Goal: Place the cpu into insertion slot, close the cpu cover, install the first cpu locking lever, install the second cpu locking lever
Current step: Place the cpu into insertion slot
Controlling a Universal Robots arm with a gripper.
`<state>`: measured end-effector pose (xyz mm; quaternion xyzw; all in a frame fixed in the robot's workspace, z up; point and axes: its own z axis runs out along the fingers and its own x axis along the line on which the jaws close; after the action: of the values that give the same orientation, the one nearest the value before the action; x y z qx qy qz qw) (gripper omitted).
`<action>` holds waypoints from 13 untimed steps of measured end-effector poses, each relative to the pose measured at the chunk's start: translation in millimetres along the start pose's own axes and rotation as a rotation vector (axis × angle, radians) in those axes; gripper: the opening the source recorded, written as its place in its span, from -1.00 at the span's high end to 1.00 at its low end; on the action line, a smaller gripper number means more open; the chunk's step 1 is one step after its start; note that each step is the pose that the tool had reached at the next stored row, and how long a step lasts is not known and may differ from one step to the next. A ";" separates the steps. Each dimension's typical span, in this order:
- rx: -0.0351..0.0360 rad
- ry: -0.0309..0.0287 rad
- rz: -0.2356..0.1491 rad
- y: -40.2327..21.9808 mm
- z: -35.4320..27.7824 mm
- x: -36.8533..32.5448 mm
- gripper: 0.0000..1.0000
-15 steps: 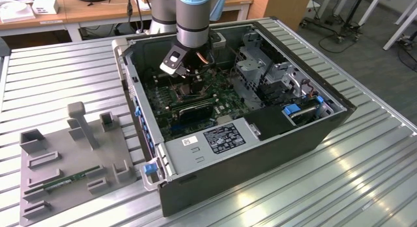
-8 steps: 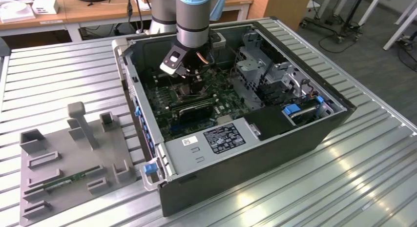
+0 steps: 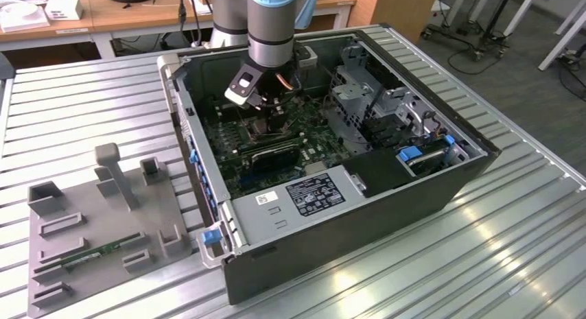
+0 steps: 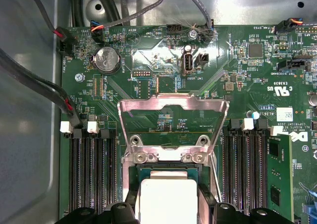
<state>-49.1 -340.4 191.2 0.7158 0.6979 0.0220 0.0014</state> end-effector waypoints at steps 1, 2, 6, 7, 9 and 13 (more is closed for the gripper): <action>-0.0001 0.0000 0.000 0.0 0.1 0.0 -0.09; -0.0001 0.0001 0.000 0.0 0.1 0.0 -0.09; -0.0001 0.0001 0.000 0.0 0.1 0.0 -0.09; -0.0001 0.0001 0.000 0.0 0.1 0.0 -0.09; -0.0001 0.0002 0.000 0.1 0.1 0.0 -0.09; -0.0006 0.0008 0.000 0.2 -0.6 0.1 -0.09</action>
<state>-48.9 -340.2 191.8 0.7158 0.6979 0.0225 0.0013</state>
